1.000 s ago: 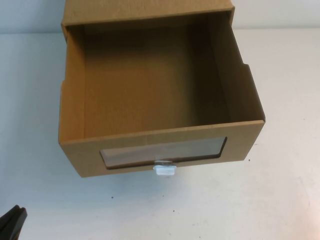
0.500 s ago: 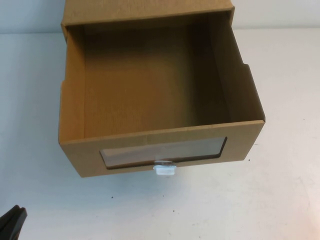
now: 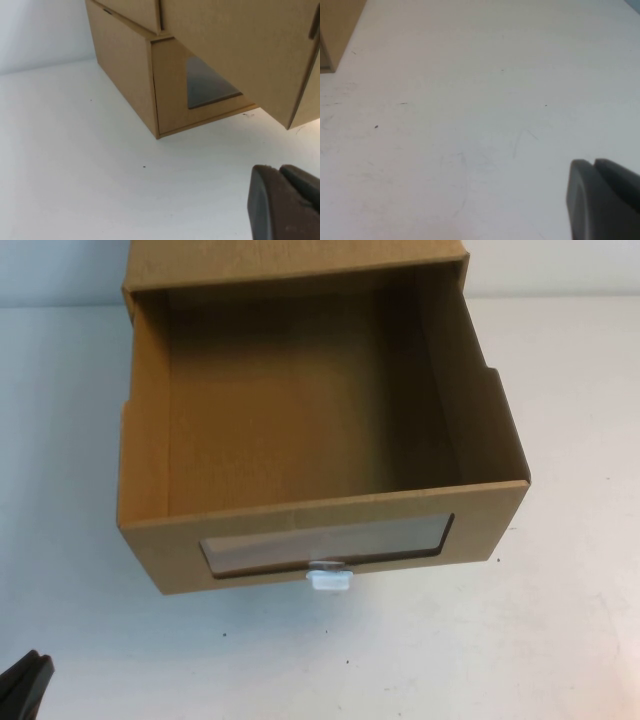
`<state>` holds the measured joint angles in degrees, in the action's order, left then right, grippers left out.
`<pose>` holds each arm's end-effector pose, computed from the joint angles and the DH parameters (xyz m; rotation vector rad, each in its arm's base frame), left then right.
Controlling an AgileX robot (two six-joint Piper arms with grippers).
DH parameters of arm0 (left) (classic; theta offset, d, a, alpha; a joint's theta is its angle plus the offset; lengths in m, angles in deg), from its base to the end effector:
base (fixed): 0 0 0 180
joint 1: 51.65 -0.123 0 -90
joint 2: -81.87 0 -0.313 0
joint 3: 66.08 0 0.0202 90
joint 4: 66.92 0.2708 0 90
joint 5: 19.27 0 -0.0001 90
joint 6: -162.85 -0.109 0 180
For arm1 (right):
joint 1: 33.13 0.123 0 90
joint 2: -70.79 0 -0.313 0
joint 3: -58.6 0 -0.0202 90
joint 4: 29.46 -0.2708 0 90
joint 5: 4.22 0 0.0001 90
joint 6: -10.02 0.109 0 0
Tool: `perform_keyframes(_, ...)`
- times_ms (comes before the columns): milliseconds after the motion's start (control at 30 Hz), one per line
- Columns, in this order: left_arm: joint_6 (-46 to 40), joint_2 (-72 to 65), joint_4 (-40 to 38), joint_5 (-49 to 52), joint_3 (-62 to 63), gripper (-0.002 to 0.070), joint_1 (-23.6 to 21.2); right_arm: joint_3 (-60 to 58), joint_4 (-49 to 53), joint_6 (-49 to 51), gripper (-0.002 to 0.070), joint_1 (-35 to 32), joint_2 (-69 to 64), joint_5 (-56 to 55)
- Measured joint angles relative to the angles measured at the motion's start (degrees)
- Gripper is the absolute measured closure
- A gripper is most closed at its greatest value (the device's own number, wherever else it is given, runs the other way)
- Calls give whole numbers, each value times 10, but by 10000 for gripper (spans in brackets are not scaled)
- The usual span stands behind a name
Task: Open the shoe box
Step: 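Pull the top drawer of the cardboard box fully open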
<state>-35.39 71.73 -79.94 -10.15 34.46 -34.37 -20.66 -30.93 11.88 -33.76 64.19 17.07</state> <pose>0.0659 -0.0246 0.1840 0.3643 1.6834 -0.1845 0.0618 0.0003 0.1664 0.0566 1.8693 0.0400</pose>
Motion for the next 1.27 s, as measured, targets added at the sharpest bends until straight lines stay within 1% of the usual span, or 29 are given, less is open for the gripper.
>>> perform_keyframes(167, 2, 0, 22, -22, 0, 680, -8, 0, 0, 0, 690, 0, 0, 0)
perform_keyframes(267, 14, 14, 30, -55, 0, 680, -44, 0, 0, 0, 690, 0, 0, 0)
perform_keyframes(333, 24, 30, 31, -56, 0, 680, -72, 0, 0, 0, 690, 0, 0, 0)
perform_keyframes(433, 40, 36, 35, -43, 0, 680, -103, 0, -1, 0, 690, 0, 0, 1)
perform_keyframes(600, 52, 37, 39, 16, 0, 680, -124, 0, -1, 0, 690, 0, 0, 2)
perform_keyframes(833, 59, 37, 54, 119, 0, 680, -132, 0, -1, 0, 689, 0, 1, 2)
perform_keyframes(1267, 60, 37, 57, 131, 0, 680, -132, 0, -1, 0, 690, 0, 3, 2)
